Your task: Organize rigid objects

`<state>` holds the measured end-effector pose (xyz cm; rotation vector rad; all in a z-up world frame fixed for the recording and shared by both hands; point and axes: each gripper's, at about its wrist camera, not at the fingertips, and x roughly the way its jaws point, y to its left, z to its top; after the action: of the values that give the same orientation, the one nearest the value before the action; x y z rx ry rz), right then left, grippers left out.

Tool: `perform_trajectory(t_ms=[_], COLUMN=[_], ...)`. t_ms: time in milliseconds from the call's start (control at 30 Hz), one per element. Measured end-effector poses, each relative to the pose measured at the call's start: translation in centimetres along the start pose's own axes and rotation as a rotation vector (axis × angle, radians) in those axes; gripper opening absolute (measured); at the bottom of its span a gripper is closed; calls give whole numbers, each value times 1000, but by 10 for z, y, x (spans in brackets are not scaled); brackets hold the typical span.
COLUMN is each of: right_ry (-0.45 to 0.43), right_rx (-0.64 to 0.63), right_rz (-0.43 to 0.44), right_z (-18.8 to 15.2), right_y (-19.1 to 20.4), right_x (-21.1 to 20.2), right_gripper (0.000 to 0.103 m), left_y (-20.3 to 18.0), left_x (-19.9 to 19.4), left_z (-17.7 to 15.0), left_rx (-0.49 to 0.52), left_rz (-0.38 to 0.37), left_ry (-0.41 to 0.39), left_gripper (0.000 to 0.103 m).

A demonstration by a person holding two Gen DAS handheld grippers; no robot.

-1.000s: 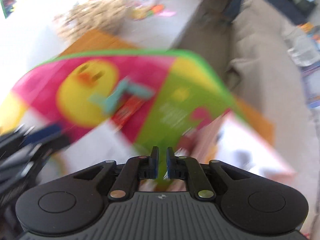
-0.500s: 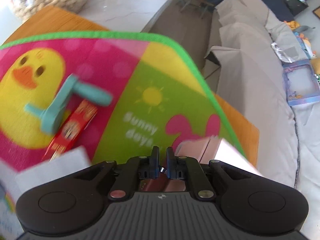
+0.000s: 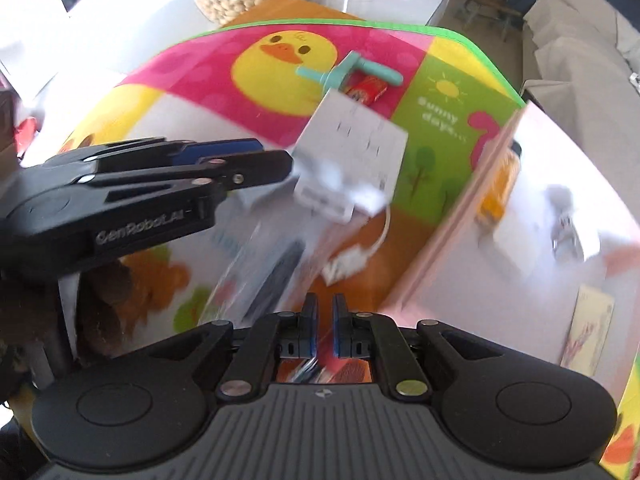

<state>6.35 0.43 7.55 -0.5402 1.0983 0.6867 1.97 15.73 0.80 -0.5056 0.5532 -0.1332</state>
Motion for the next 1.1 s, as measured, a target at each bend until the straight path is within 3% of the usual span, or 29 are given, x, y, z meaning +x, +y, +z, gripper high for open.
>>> perform_trajectory(t_ms=[100,167,200,333,467,867,1100], right_ry=[-21,-81,-95,-231,-352,-412,-582], right_rx=[18,30,31,74,154,266,300], right_rz=[-31,-49,-72,-164,-132,-146,-151], right_z=[-29,-45,-52,-82,-116,-197,-243], right_y=[-1,-9,-12,-16,-15,-39,-31], right_x=[10,3,2,-12,-22,-25,-17], right_gripper=[14,34,38,42,63,63,65], left_y=[-15,-28,-35,-58,-71,-87,-88], left_x=[-10,-13,-12,-6,-2,-44,-44], left_z=[-9,-14,-16,-26,-35,-68,-71], left_rx=[52,93,118,195,247,267,228], left_rz=[-4,13,32,105,173,105,125], left_ry=[29,63,86,139,164,259,249], left_gripper=[30,30,30,30,30,30,30])
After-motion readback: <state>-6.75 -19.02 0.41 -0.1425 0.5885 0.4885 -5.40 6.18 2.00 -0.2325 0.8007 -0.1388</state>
